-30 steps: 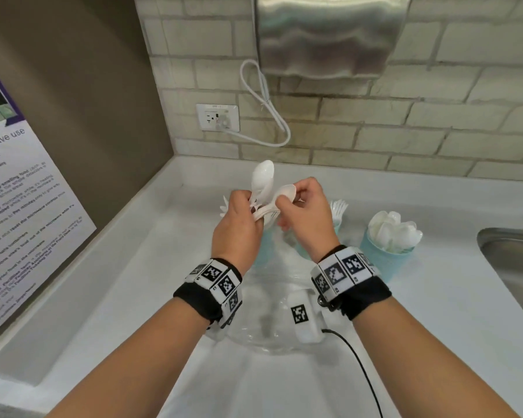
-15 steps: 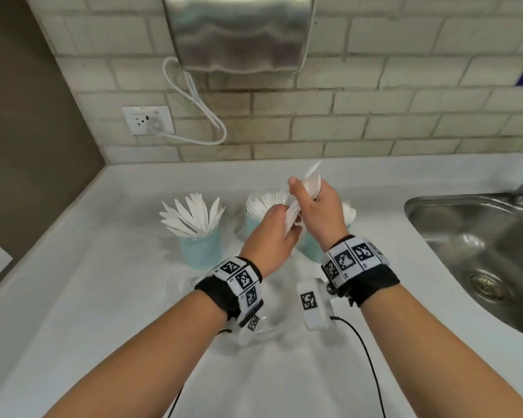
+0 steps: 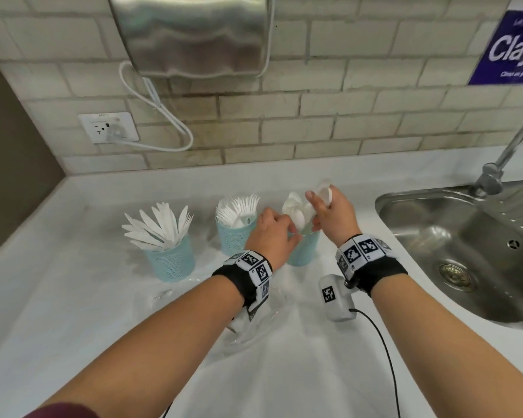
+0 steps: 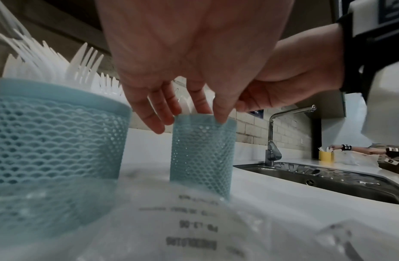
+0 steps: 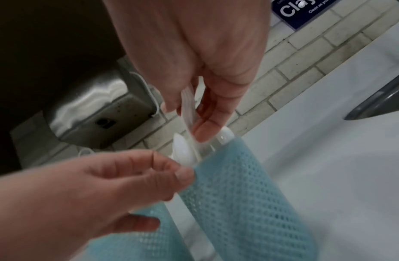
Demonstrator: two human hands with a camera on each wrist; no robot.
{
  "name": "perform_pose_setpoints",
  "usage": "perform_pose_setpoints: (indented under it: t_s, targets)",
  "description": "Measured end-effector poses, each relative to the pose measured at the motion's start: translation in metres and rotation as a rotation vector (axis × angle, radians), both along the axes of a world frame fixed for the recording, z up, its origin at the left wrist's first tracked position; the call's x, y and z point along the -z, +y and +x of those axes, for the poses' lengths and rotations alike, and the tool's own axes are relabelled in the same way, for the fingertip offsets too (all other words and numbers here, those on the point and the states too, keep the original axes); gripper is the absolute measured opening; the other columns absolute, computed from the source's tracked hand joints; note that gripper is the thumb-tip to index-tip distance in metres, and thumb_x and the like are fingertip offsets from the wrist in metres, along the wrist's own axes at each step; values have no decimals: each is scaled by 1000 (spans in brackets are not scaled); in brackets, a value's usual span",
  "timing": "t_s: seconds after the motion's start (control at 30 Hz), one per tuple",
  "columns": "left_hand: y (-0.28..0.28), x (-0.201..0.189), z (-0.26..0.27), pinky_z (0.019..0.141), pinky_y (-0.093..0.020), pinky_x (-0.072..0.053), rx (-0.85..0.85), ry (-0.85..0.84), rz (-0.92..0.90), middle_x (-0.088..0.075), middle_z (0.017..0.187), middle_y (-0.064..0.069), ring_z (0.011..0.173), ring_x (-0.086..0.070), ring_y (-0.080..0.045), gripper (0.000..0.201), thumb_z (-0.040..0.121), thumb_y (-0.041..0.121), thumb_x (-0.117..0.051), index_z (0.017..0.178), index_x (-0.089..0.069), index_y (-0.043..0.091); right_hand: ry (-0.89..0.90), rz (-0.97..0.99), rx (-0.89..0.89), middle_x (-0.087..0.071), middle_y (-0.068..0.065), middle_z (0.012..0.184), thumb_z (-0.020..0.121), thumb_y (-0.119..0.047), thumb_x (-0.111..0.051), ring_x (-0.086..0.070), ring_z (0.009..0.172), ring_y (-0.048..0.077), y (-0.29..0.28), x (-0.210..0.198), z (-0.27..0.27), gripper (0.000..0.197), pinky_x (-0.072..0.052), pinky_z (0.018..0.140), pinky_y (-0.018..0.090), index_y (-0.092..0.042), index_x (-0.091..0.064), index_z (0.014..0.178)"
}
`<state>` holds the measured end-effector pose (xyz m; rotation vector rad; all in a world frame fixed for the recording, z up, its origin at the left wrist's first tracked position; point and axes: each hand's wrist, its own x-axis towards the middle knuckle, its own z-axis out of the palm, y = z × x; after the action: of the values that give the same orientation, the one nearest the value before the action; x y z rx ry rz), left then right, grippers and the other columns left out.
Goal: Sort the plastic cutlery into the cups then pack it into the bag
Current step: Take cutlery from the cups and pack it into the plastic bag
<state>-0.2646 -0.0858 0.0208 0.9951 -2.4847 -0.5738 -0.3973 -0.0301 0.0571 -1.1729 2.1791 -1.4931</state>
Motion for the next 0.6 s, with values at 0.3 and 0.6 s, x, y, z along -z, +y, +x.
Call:
perform_pose_setpoints:
  t_s: [0.3,0.6]
  targets:
    - [8,-1,2,83,-34,-49,-59,12,3,-44,123,1,112,-49,-14,28,90,41,-57,111,-60,23,-25,-25,64,-44,3,115,84,-28,-67,-48,96,9,11,16,10,44,-36,82,19,-10,-49,120]
    - [22,1,92,89,-33,-46,-103,-82,39,-59,115,11,109,-54,-12,22,92,32,-55,113,-59,32,52,51,-115,-61,-2,94,87,-22,-57,-57,80,9,40,23,71,10,-42,72,23,-18,-63,94]
